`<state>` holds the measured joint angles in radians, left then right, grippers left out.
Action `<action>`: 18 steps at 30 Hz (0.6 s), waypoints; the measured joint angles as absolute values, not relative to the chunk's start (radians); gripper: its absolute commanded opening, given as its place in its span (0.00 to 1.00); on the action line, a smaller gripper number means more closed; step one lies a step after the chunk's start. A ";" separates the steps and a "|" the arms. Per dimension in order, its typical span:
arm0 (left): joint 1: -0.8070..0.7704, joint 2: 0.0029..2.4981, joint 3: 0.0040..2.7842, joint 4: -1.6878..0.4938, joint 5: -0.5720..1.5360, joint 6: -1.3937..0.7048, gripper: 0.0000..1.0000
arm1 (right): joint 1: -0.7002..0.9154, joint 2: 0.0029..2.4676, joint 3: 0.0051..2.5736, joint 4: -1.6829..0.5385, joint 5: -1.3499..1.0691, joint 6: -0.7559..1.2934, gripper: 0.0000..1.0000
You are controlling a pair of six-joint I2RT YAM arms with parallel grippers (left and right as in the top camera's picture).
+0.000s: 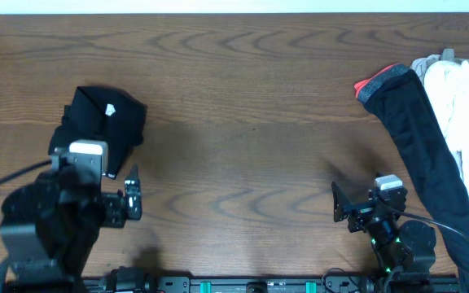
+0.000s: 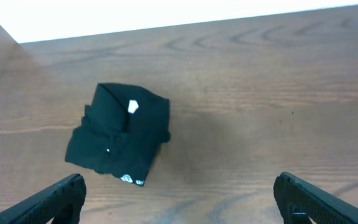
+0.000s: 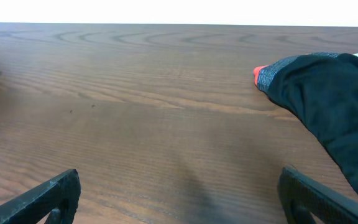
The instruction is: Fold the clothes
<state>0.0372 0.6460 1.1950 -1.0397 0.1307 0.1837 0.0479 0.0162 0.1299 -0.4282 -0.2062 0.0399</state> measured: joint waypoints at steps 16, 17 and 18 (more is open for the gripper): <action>0.035 0.297 0.675 -0.589 0.159 0.185 0.98 | 0.048 0.014 0.128 -0.429 -0.207 0.040 0.99; 0.035 0.278 0.635 -0.567 0.168 0.185 0.98 | 0.048 0.015 0.128 -0.428 -0.206 0.040 0.99; 0.035 0.252 0.584 -0.532 0.177 0.185 0.98 | 0.048 0.015 0.128 -0.428 -0.206 0.040 0.99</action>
